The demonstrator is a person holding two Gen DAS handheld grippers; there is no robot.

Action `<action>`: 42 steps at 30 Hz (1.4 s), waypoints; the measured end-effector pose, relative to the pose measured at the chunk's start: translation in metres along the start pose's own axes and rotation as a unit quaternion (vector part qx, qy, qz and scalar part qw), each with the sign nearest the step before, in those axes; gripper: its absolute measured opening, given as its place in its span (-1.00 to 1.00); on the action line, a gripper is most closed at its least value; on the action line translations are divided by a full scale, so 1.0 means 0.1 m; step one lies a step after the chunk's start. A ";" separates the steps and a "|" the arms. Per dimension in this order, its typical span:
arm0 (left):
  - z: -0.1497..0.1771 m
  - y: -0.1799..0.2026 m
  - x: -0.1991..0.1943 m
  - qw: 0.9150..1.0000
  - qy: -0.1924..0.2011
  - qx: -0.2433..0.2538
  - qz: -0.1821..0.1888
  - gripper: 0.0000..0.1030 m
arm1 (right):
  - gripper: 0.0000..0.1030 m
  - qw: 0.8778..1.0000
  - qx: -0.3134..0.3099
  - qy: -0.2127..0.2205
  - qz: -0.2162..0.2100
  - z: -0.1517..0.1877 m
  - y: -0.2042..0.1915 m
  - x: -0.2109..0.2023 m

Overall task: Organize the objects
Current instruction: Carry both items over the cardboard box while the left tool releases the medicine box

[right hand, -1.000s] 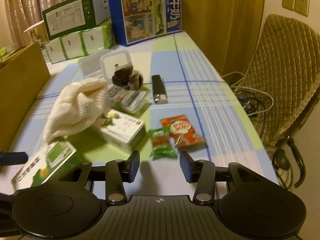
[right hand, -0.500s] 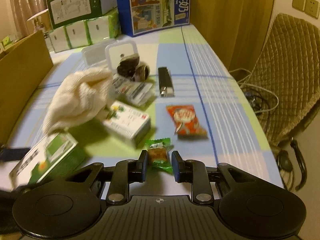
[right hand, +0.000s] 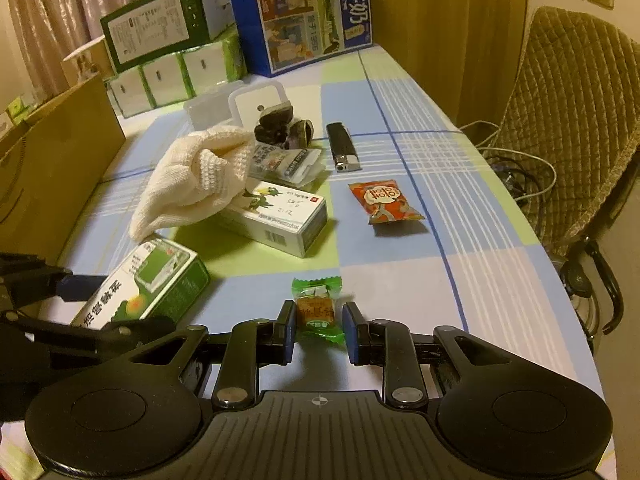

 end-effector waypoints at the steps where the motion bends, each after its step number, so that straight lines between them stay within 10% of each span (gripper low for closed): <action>1: 0.03 0.00 -0.03 1.000 0.000 -0.005 0.001 -0.03 | -0.58 1.000 0.001 0.001 -0.002 0.01 -0.01 -0.03; 16: 0.07 -0.03 -0.90 0.998 0.044 -0.039 -0.004 -0.03 | -0.58 0.998 -0.005 0.053 -0.033 -0.12 -0.35 -0.91; 25: -0.02 -0.72 -1.64 0.991 0.090 -0.050 -0.091 -0.03 | -0.58 0.987 -0.062 0.103 -0.106 -0.57 -1.22 -1.31; 42: 0.21 -2.53 -1.77 0.979 0.062 -0.128 -0.149 -0.03 | -0.58 0.968 -0.126 0.049 -0.213 -1.13 -2.91 -0.46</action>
Point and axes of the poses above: each gripper's, at about its wrist camera, not at the fingertips, and x roughly the way its jaws point, y to its right, z to its underside, the point moved 5 cm from there along x, roughly the way its jaws point, and after that the axes turned 3 degrees about -y, right-handed, at the moved point
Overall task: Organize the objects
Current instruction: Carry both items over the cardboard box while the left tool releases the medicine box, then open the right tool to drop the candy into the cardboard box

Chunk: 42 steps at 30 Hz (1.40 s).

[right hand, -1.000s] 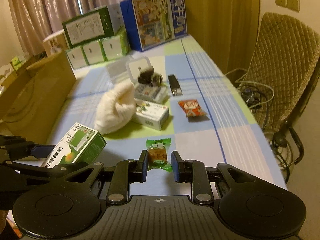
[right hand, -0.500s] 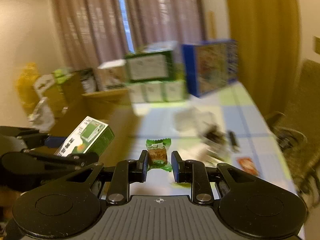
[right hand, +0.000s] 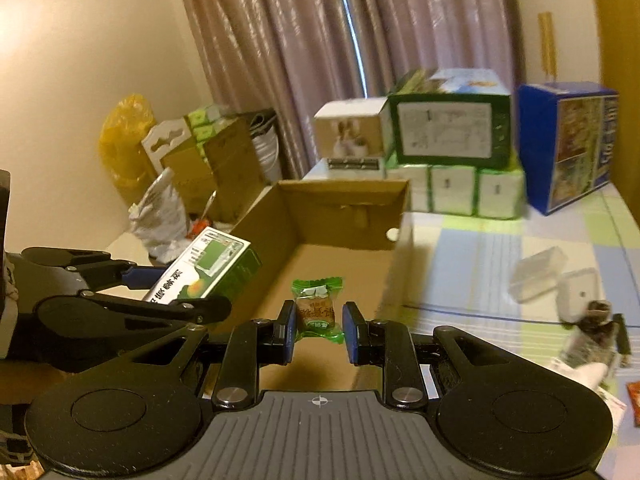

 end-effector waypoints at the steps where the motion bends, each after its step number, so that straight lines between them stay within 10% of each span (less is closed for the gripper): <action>1: 0.01 -0.02 0.04 1.000 -0.003 -0.001 0.001 -0.03 | -0.58 1.000 0.001 -0.004 0.000 0.00 0.01 0.07; 20: 0.01 -0.36 0.40 0.999 0.019 -0.045 0.001 0.15 | -0.57 1.000 0.013 -0.008 -0.015 -0.05 0.10 0.46; 24: 0.05 -0.41 0.31 0.998 0.023 -0.051 -0.002 0.16 | 0.17 0.999 0.027 0.017 -0.021 -0.11 0.13 0.39; 42: 0.25 0.03 -0.30 0.996 0.038 -0.075 0.018 0.28 | 0.36 0.996 0.052 0.043 0.054 0.44 0.57 -0.88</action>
Point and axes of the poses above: each gripper's, at about its wrist camera, not at the fingertips, and x roughly the way its jaws point, y to its right, z to its underside, the point moved 5 cm from there along x, roughly the way its jaws point, and after that the axes turned 3 degrees about -y, right-handed, at the moved point
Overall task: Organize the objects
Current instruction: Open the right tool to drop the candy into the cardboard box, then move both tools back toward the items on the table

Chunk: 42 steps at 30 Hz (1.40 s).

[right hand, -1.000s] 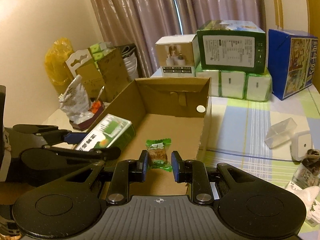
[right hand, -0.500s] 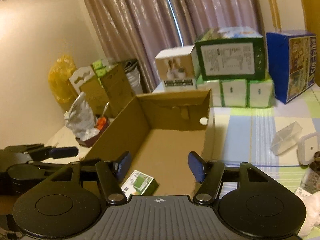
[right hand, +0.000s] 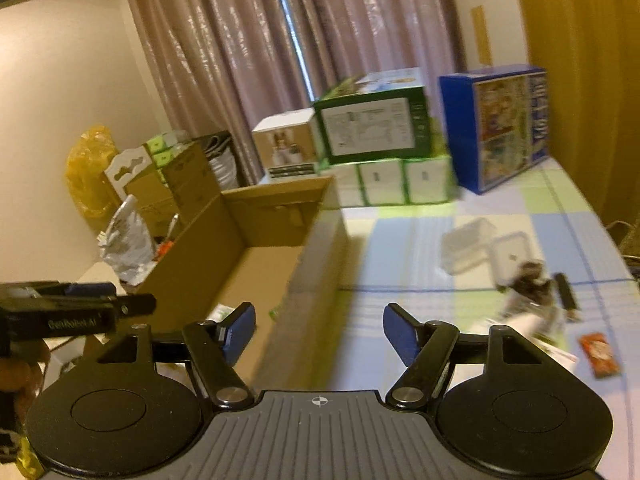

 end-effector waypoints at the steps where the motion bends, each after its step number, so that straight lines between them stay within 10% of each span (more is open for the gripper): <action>1: 0.01 0.05 -0.05 1.000 0.003 -0.002 0.003 0.28 | 0.39 1.000 -0.004 0.001 0.007 0.05 0.04 -0.09; 21: 0.17 1.73 -0.47 0.989 0.024 0.097 0.105 0.86 | 0.55 0.989 0.067 0.021 0.133 0.67 1.29 -1.30; 42: 0.37 2.64 0.40 0.977 -0.023 0.179 0.113 0.93 | 0.57 0.983 0.106 0.006 0.150 0.69 2.06 -1.01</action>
Point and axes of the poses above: each gripper's, at about its wrist camera, not at the fingertips, and x roughly the way its jaws point, y to its right, z to its underside, the point moved 5 cm from there along x, roughly the way its jaws point, and after that the axes turned 3 degrees about -y, right-handed, at the moved point
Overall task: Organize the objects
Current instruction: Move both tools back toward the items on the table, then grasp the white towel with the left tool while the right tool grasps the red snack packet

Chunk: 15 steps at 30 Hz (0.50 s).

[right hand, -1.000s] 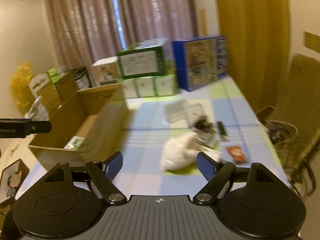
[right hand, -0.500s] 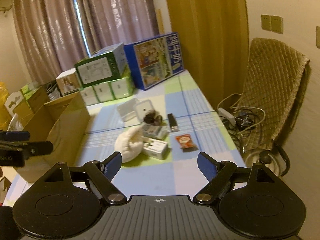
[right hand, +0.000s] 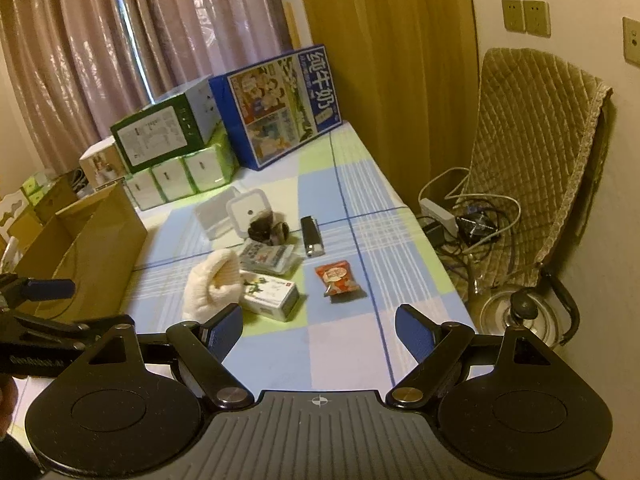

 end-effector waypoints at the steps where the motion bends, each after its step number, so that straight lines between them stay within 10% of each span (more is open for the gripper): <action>1: -0.01 0.02 0.06 1.000 -0.001 0.005 0.000 0.92 | 0.57 1.000 -0.002 -0.001 -0.001 -0.02 0.00 0.05; 15: -0.01 0.19 0.89 0.997 -0.005 0.072 -0.020 0.67 | 0.56 0.999 -0.004 -0.033 0.002 -0.27 0.19 0.77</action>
Point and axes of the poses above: each gripper's, at about its wrist camera, not at the fingertips, and x roughly the way its jaws point, y to its right, z to its underside, the point moved 5 cm from there along x, roughly the way its jaws point, and after that the axes turned 3 degrees about -y, right-handed, at the moved point
